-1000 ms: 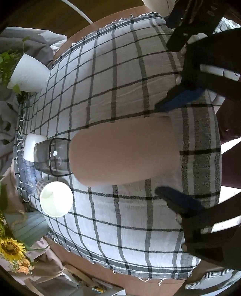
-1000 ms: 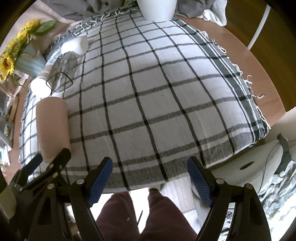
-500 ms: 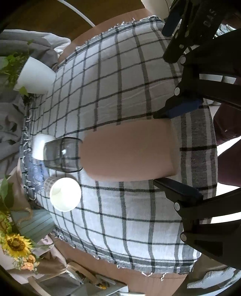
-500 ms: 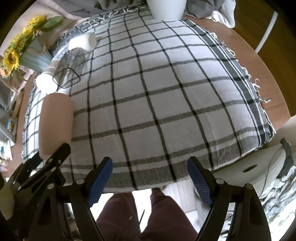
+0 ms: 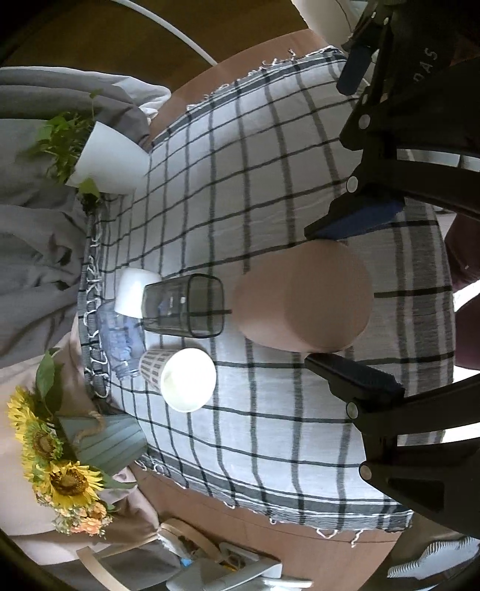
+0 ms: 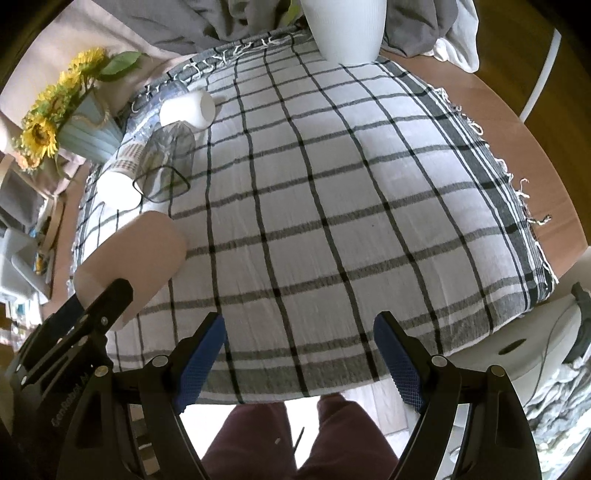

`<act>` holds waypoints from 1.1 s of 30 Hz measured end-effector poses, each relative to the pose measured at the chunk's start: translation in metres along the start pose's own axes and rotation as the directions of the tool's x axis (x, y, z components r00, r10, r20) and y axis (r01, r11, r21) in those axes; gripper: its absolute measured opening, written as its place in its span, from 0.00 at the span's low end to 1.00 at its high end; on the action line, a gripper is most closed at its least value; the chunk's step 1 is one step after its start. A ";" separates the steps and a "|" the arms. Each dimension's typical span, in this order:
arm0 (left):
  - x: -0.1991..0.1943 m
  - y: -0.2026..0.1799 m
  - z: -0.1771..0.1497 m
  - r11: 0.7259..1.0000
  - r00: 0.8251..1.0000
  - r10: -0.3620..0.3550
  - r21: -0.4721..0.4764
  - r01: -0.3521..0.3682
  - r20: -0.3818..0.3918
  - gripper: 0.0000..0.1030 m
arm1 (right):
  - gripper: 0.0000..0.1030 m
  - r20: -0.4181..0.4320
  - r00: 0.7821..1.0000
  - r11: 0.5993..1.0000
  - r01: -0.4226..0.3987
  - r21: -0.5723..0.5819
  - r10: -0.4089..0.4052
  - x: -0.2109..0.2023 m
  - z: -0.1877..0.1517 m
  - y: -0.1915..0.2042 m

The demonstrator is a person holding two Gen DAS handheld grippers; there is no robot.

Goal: Flip cup upside down
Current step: 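Rotate the peach cup upright with the left tool, rim facing the cloth, then lower the peach cup onto the cloth beside the paper cup and open the left tool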

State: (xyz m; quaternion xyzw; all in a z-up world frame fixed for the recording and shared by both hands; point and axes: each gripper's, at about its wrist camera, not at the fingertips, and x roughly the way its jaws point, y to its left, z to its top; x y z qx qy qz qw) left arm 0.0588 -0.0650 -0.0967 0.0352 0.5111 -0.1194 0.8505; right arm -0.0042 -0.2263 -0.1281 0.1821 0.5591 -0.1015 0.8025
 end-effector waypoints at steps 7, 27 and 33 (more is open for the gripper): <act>0.008 0.006 0.020 1.000 1.000 -0.015 -0.016 0.015 0.016 0.60 | 0.80 0.014 1.000 1.000 0.006 0.020 -0.006 -0.001 0.007 0.003; 0.031 0.011 0.045 0.999 0.999 -0.038 -0.007 0.038 -0.015 0.57 | 0.80 0.038 0.999 0.998 0.018 0.057 -0.020 0.000 0.025 0.011; 0.027 0.011 0.044 0.999 0.999 -0.037 -0.004 0.037 -0.008 0.57 | 0.80 0.037 0.999 0.998 0.022 0.060 -0.025 0.000 0.026 0.010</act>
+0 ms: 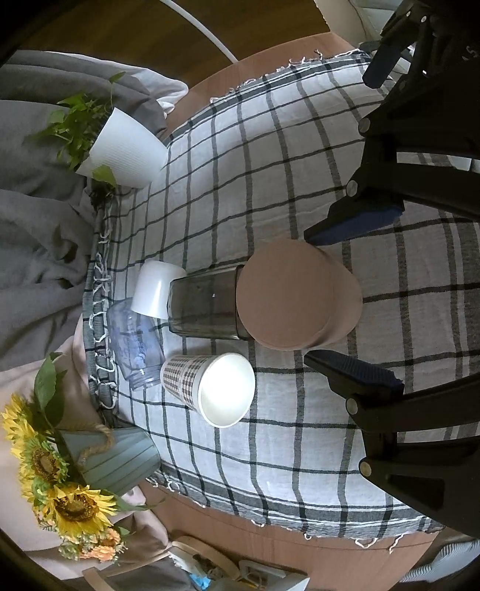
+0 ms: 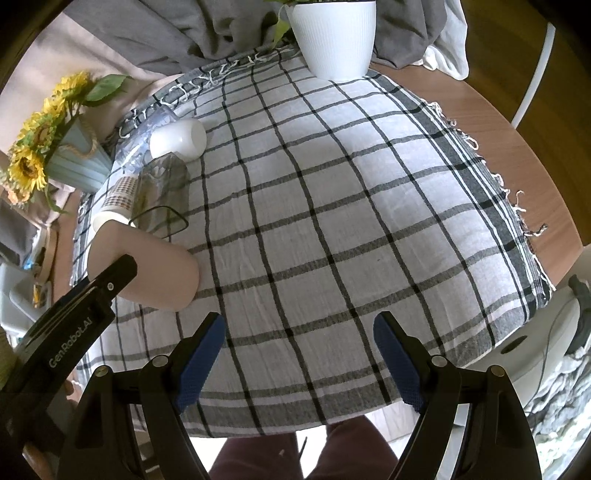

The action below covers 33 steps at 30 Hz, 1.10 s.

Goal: Flip cup upside down

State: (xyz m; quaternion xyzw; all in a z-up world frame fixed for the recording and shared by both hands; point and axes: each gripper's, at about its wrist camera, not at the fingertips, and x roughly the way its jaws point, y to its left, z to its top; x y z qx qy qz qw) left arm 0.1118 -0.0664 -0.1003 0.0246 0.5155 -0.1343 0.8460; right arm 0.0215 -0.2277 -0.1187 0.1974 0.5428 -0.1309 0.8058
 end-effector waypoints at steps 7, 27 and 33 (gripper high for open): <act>-0.022 0.003 -0.008 1.000 1.000 0.014 -0.010 -0.014 0.022 0.76 | 0.80 0.029 1.000 1.000 0.004 0.000 -0.004 -0.013 -0.002 0.000; -0.124 0.030 -0.050 0.962 0.949 0.259 -0.139 -0.237 0.178 1.00 | 0.90 0.247 0.964 0.983 -0.060 -0.176 0.103 -0.097 -0.026 0.027; -0.139 0.030 -0.062 0.954 0.936 0.289 -0.144 -0.263 0.203 1.00 | 0.90 0.304 0.947 0.982 -0.045 -0.185 0.101 -0.102 -0.035 0.029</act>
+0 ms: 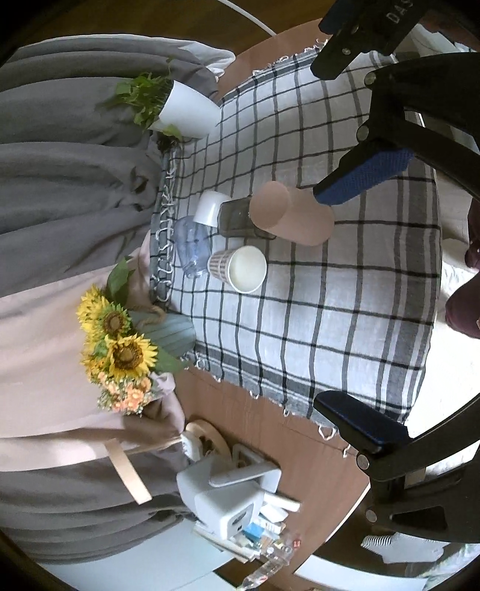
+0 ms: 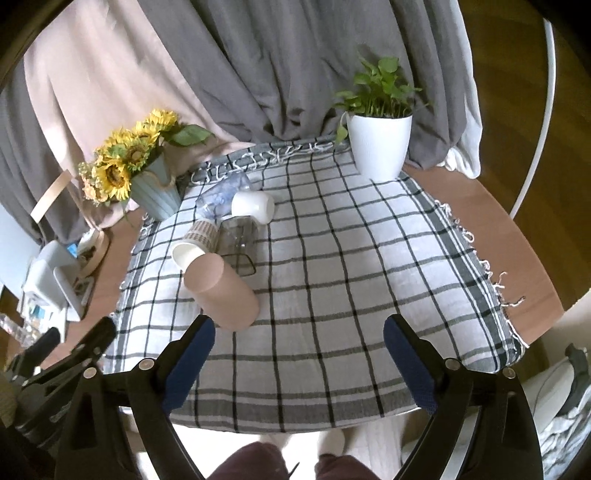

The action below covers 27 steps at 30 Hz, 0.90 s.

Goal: Flip cup upside down

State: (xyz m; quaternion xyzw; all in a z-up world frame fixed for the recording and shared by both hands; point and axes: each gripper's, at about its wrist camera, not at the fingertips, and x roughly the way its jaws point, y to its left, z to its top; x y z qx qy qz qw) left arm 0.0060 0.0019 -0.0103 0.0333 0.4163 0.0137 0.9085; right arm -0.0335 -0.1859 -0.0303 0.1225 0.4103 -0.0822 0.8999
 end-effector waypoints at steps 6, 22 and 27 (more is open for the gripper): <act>-0.006 0.003 -0.006 0.999 0.999 -0.035 -0.022 0.035 -0.014 1.00 | 0.90 0.029 1.000 1.000 0.000 -0.019 0.001 -0.009 -0.004 0.003; -0.018 0.001 -0.004 0.998 0.998 -0.056 -0.035 0.057 0.030 1.00 | 0.94 0.079 0.996 0.998 0.037 -0.058 -0.032 -0.027 -0.004 0.007; -0.018 0.001 -0.004 0.998 0.998 -0.052 -0.037 0.053 0.028 1.00 | 0.94 0.080 0.996 0.998 0.035 -0.060 -0.030 -0.027 -0.003 0.007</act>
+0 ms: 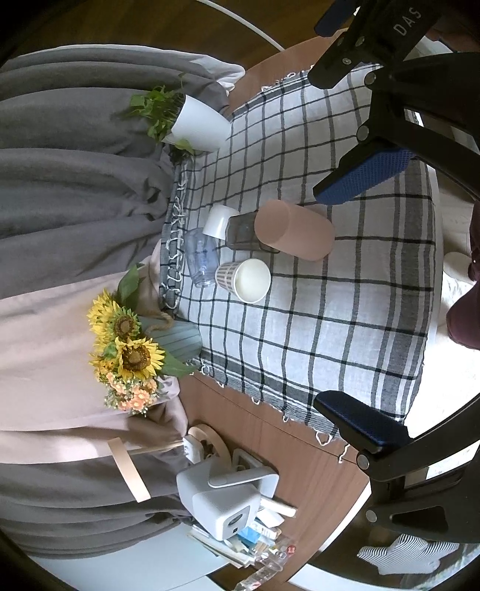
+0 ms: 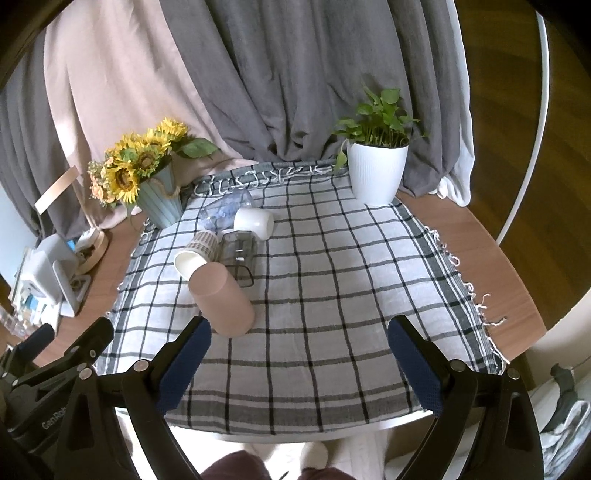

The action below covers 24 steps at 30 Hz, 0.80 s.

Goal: Flip cup upside down

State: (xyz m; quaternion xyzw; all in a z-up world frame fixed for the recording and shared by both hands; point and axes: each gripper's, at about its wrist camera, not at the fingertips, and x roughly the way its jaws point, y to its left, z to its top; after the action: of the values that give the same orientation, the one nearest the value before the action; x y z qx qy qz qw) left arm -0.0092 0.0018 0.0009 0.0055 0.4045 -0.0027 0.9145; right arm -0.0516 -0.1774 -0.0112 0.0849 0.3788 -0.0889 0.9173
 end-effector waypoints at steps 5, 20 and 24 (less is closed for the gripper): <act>0.000 0.000 -0.001 1.000 1.000 0.004 0.002 -0.004 -0.002 1.00 | 0.94 -0.001 1.000 1.000 -0.001 0.000 0.001 0.000 0.000 0.001; 0.001 -0.001 -0.002 1.000 1.000 -0.002 0.006 0.002 -0.008 1.00 | 0.94 -0.004 1.000 1.000 0.001 -0.002 -0.001 0.000 -0.001 0.002; 0.003 -0.001 -0.002 1.000 1.000 -0.008 0.009 0.008 -0.010 1.00 | 0.94 -0.004 1.000 1.000 0.001 -0.002 -0.001 0.000 -0.002 0.002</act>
State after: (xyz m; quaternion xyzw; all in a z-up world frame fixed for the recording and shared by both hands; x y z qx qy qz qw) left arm -0.0090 0.0006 -0.0028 0.0080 0.4093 -0.0083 0.9123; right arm -0.0524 -0.1750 -0.0121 0.0840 0.3807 -0.0889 0.9166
